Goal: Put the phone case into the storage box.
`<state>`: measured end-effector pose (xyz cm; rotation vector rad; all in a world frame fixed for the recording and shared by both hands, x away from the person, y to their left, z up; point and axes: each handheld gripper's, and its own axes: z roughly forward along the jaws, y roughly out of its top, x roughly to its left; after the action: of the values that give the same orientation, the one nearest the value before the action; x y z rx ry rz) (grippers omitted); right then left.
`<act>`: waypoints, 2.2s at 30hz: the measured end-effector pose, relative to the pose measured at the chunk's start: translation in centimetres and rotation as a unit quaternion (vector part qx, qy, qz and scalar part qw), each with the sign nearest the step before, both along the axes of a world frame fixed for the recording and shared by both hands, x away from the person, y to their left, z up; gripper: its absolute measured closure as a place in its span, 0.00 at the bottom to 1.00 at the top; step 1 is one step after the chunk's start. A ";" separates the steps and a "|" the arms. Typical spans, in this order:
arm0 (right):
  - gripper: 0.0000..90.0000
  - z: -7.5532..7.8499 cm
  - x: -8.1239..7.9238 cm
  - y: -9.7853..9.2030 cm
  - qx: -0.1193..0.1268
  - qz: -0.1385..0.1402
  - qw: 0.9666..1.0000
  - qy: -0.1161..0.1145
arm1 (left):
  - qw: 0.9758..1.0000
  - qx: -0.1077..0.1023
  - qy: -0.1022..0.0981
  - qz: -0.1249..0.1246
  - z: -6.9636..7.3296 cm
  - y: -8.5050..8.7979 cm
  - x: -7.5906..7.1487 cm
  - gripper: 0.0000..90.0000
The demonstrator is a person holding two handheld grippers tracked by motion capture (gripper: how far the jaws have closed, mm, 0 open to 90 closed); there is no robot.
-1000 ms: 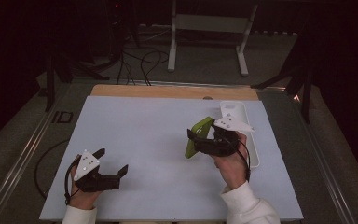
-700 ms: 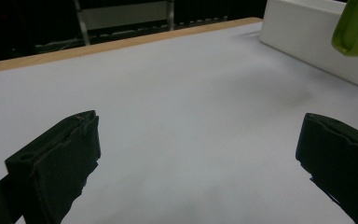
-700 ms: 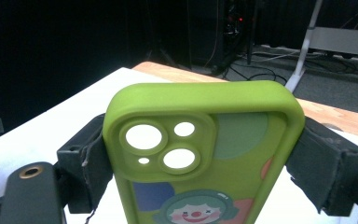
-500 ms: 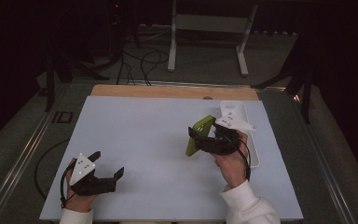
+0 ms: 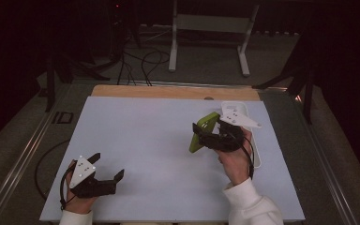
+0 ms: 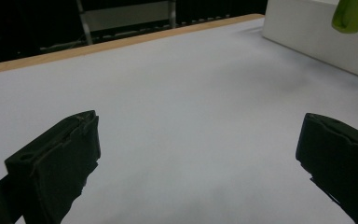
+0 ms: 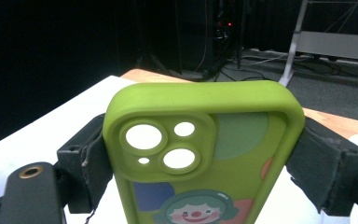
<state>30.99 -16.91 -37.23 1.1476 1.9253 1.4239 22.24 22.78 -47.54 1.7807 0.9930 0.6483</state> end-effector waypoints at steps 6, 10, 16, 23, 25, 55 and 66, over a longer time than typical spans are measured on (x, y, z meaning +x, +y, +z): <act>0.18 0.4 0.6 -0.6 0.006 -0.011 1.000 0.000 | 1.000 0.000 0.000 0.000 -0.1 -0.1 0.0 0.00; 0.18 0.7 1.0 -0.9 0.005 -0.020 1.000 -0.004 | 1.000 0.003 0.001 -0.001 -0.2 -0.2 0.0 0.00; 0.18 1.2 1.6 -1.1 -0.002 -0.030 0.999 -0.010 | 1.000 0.004 0.001 -0.003 -0.2 -0.3 0.0 0.00; 0.18 1.6 2.3 -1.5 -0.007 -0.042 0.999 -0.014 | 1.000 0.004 0.002 -0.004 -0.2 -0.3 0.0 0.00; 0.18 1.7 2.5 -1.6 -0.008 -0.046 0.999 -0.015 | 1.000 0.004 0.003 -0.004 -0.2 -0.3 0.0 0.00; 0.18 1.9 4.9 -3.6 -0.025 -0.101 0.994 -0.018 | 1.000 0.008 0.004 -0.007 -0.2 -0.5 -0.1 0.00; 0.18 2.1 5.5 -4.2 -0.027 -0.116 0.993 -0.017 | 1.000 0.007 0.004 -0.005 -0.3 -0.5 -0.1 0.00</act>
<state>36.52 -21.13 -35.15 1.2675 1.7322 1.2505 22.17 22.31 -47.83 1.8013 0.9867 0.6436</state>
